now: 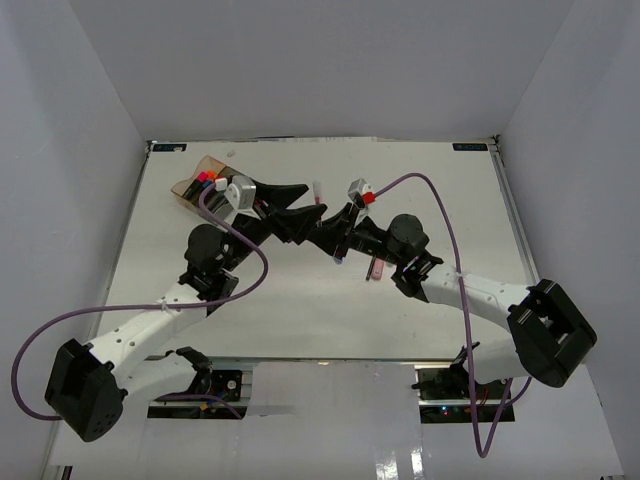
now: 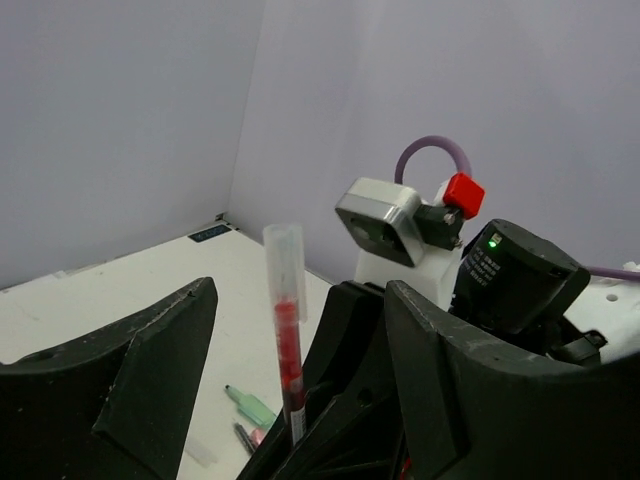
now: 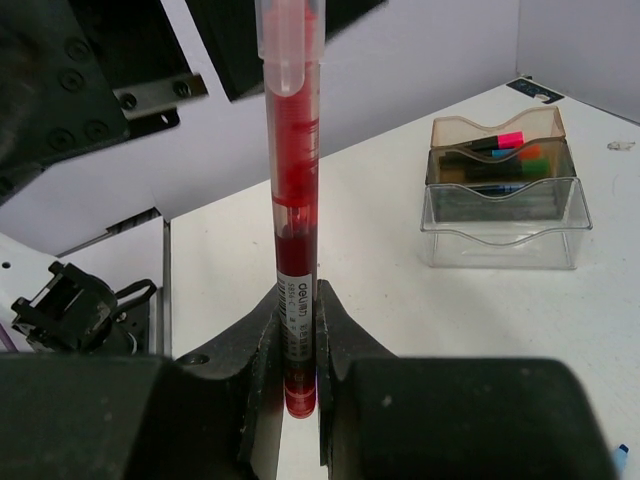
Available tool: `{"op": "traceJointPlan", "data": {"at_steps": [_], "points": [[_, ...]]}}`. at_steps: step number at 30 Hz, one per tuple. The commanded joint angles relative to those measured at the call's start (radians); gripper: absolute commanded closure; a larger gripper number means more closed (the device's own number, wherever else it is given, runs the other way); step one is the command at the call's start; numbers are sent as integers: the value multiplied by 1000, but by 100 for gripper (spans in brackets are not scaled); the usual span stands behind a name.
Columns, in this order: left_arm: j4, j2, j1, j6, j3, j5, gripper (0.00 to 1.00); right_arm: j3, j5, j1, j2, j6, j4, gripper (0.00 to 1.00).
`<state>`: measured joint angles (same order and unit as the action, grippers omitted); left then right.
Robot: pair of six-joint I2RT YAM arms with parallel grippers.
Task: Sort the stationery into containers
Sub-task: Close the pen cap on the pen.
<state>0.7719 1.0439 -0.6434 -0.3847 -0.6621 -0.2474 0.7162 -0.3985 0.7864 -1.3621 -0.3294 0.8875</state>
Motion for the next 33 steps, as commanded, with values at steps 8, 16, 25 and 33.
{"op": "traceJointPlan", "data": {"at_steps": [8, 16, 25, 33], "points": [[-427, 11, 80, 110, -319, -200, 20, 11, -98, -26, 98, 47, -67, 92], [-530, 97, 228, -17, -447, -544, 20, 40, -180, -26, 155, 116, -225, 92], [-424, 120, 228, -80, -418, -710, 19, 75, -227, -26, 126, 113, -268, 92], [-421, 126, 228, -75, -400, -713, 27, 89, -247, -26, 90, 98, -243, 92]]}}
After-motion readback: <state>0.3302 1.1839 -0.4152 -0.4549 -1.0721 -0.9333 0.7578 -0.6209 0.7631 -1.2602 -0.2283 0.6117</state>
